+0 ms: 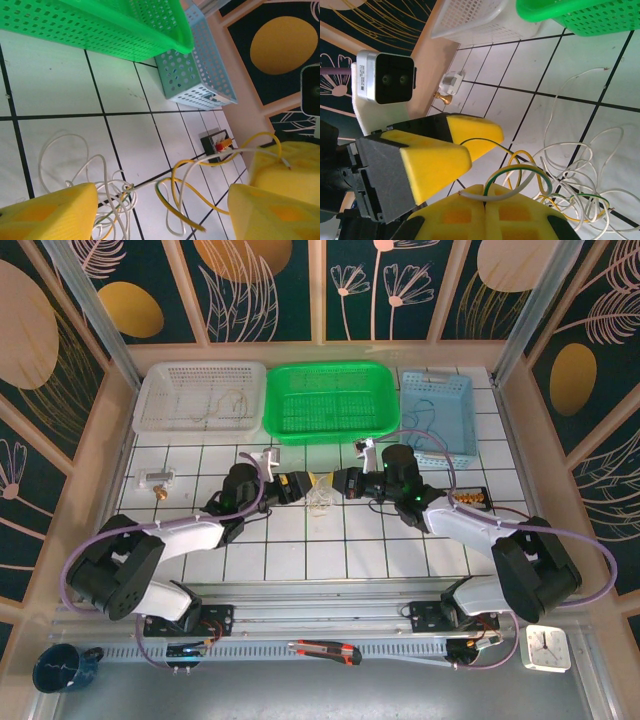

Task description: Untangle the cables

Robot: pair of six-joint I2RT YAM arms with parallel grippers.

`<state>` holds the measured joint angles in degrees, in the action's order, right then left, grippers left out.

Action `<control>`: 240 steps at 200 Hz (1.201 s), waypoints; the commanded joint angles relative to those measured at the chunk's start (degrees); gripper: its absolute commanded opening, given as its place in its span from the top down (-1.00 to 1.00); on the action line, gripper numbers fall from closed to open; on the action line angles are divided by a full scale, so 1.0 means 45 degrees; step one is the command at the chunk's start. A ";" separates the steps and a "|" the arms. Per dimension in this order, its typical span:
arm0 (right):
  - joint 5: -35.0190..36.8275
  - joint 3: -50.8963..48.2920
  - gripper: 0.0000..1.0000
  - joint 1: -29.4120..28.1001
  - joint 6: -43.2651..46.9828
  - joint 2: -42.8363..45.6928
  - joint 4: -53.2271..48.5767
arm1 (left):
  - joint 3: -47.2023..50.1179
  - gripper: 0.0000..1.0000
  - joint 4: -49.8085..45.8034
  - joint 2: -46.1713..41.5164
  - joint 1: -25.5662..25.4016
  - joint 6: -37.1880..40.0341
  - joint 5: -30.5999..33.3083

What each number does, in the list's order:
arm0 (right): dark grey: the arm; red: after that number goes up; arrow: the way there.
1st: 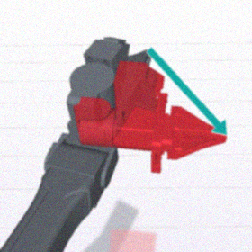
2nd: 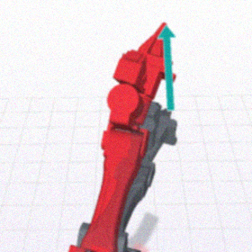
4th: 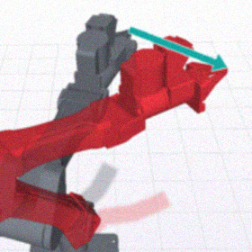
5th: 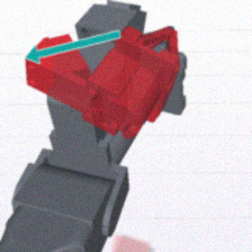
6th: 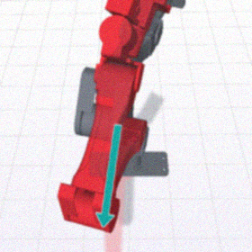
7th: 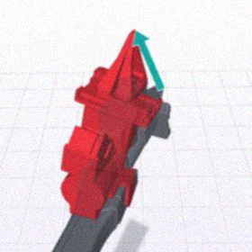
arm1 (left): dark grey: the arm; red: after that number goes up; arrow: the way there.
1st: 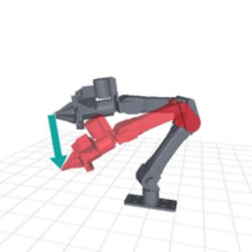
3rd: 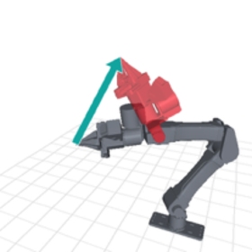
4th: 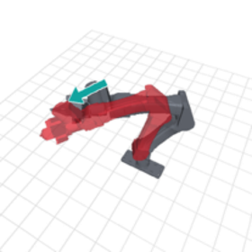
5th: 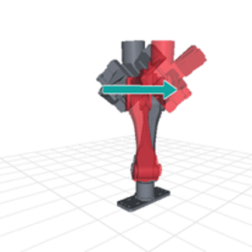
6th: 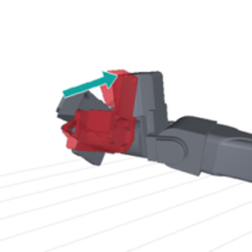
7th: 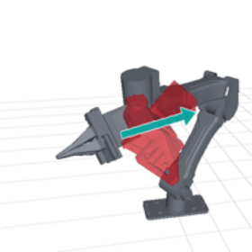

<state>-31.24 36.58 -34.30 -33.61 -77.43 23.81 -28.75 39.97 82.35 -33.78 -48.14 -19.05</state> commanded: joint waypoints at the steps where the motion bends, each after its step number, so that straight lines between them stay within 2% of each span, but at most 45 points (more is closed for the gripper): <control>1: -0.0300 -0.0199 1.00 -0.0136 -0.0061 0.0210 0.0382 | -0.0370 -0.35 0.0667 0.0308 -0.0052 -0.0015 0.0283; 26: -0.0361 -0.0218 1.00 -0.0147 -0.0019 0.0253 0.0346 | -0.0488 -0.25 0.0839 0.0503 -0.0064 -0.0070 0.0613; 58: -0.0340 -0.0352 1.00 -0.0153 -0.0049 0.0326 0.0401 | -0.0656 0.04 0.1096 0.0700 -0.0070 -0.0159 0.0926; 96: -0.0335 -0.0641 1.00 -0.0163 -0.0134 0.0351 0.0647 | -0.0875 0.51 0.1177 0.0871 -0.0069 -0.0095 0.1068; 128: -0.0264 -0.0910 1.00 -0.0150 -0.0247 0.0331 0.0883 | -0.1030 1.00 0.1024 0.0872 -0.0065 0.0038 0.1068; 171: -0.0205 -0.1126 1.00 -0.0149 -0.0345 0.0234 0.1129 | -0.1002 1.00 0.0663 0.0570 -0.0058 0.0281 0.1104; 185: -0.0167 -0.1073 1.00 -0.0150 -0.0335 0.0253 0.1080 | -0.0830 0.47 0.0592 0.0389 -0.0053 0.0375 0.1118; 202: -0.0049 -0.1000 1.00 -0.0116 -0.0297 0.0313 0.0968 | -0.0418 0.01 0.0667 0.0146 -0.0067 0.0385 0.0979; 221: -0.0044 -0.0868 1.00 -0.0025 -0.0291 0.0312 0.0957 | 0.0079 -0.24 0.1006 -0.0067 -0.0066 0.0119 0.0672; 240: -0.0083 -0.0706 1.00 0.0002 -0.0305 0.0273 0.0942 | 0.0514 -0.36 0.1433 -0.0212 -0.0173 -0.0148 0.0542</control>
<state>-31.57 32.10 -34.59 -34.92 -77.25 26.22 -28.95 43.48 82.81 -33.89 -47.79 -14.98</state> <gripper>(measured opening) 0.041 0.658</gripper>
